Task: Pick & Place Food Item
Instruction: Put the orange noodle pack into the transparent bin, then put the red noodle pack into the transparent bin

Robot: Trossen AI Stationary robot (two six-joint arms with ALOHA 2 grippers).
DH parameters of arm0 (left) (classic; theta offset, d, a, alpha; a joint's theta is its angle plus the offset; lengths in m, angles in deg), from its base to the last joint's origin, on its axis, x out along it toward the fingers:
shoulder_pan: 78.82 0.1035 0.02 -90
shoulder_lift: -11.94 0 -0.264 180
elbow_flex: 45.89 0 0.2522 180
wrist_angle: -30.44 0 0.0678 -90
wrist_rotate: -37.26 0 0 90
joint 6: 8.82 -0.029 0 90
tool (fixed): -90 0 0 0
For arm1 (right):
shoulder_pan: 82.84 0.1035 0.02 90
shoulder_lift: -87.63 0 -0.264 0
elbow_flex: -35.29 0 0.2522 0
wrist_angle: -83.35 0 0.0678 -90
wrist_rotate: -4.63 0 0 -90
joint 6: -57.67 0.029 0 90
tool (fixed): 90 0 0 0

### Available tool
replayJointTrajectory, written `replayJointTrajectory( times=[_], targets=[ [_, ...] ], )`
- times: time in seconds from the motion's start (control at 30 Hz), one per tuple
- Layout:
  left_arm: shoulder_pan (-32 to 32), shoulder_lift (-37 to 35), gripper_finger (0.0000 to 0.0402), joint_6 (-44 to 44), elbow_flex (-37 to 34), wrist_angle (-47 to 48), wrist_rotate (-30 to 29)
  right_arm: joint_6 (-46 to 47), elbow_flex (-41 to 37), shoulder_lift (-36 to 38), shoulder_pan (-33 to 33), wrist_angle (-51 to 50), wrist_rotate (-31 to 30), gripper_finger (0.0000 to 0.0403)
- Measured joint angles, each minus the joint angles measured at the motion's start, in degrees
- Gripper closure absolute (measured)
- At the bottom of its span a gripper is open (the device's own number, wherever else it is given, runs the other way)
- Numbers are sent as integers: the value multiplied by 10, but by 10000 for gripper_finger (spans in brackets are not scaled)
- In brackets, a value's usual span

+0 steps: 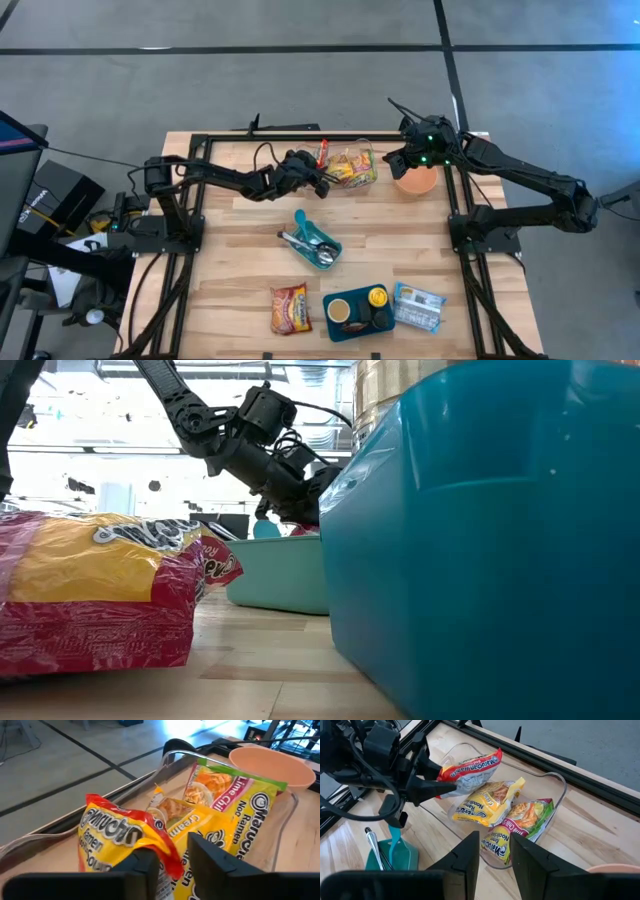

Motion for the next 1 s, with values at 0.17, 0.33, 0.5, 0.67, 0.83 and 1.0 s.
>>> replayJointTrajectory(
  times=[0.17, 0.33, 0.5, 0.67, 0.83, 1.0],
  targets=[
    [7, 0, 261, 31, 0, 0, 16, 0, 0, 0, 0, 0, 0, 301],
    [9, 0, 226, 62, 0, 0, 65, 0, 0, 0, 0, 0, 0, 301],
    [9, -1, 202, 67, 0, 1, 90, 0, 0, 0, 0, 0, 0, 301],
    [9, -24, 188, 76, -1, -2, 90, 0, 0, 0, 0, 0, 0, 301],
    [11, -59, 181, 75, 0, 4, 90, 0, 0, 0, 0, 0, 0, 301],
    [11, -91, 181, 75, 0, 6, 90, -1, 0, 0, 0, 0, 0, 301]
  ],
)
